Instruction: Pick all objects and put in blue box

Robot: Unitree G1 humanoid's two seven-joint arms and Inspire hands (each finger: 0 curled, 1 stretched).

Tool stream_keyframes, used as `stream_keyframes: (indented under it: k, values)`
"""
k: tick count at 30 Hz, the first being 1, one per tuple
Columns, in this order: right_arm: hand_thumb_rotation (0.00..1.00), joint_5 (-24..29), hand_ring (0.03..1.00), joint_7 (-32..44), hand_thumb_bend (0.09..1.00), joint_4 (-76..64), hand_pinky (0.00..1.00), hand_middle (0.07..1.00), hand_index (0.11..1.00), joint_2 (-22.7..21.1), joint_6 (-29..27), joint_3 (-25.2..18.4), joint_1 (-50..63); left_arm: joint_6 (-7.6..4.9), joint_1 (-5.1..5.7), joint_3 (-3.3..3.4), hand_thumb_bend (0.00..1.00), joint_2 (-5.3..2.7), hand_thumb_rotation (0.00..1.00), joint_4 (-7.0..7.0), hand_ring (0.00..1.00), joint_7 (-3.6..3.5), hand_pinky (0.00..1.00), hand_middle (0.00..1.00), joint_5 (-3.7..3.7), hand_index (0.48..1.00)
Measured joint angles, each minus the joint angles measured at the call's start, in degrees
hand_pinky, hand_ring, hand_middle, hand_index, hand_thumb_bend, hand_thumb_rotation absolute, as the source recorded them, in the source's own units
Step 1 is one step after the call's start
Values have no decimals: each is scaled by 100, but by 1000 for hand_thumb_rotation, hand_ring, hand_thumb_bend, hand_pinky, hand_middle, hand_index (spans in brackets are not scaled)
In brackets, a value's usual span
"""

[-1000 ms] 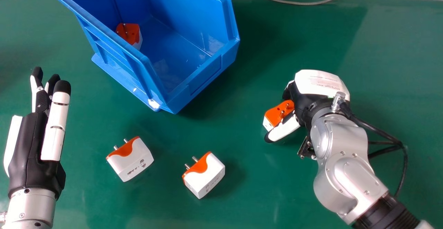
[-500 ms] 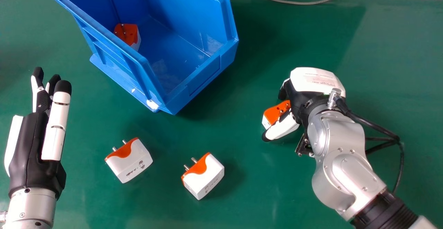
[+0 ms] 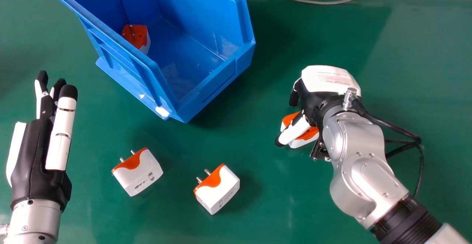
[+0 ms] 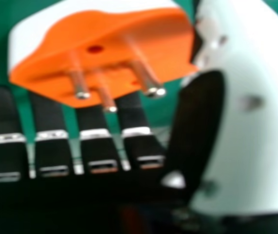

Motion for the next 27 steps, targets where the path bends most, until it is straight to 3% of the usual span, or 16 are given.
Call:
stream_keyframes:
  k: [4, 9, 14, 19, 27]
  values:
    - [112, 167, 329, -31, 576, 20, 227, 504, 641, 93, -16, -48, -4, 0, 6, 0, 497, 0, 910, -3, 1000, -5, 1000, 1000, -2, 1000]
    - [89, 383, 296, -97, 571, 50, 197, 497, 634, 247, -112, -96, -4, 41, 5, 3, 499, 1, 910, -12, 1000, -6, 1000, 1000, -8, 1000]
    - [45, 461, 203, -173, 561, 87, 116, 484, 662, 268, -132, -133, -4, 46, 37, 14, 494, 0, 910, -44, 1000, -6, 1000, 1000, -13, 1000]
    - [18, 471, 143, -184, 555, 94, 66, 475, 694, 260, -143, -135, -4, 57, 83, 19, 499, 1, 910, -142, 1000, -3, 1000, 1000, -33, 1000]
    - [5, 515, 118, -131, 554, 81, 46, 471, 714, 208, -208, -140, -6, 161, 102, 24, 508, 1, 909, -221, 1000, 5, 1000, 1000, -32, 1000]
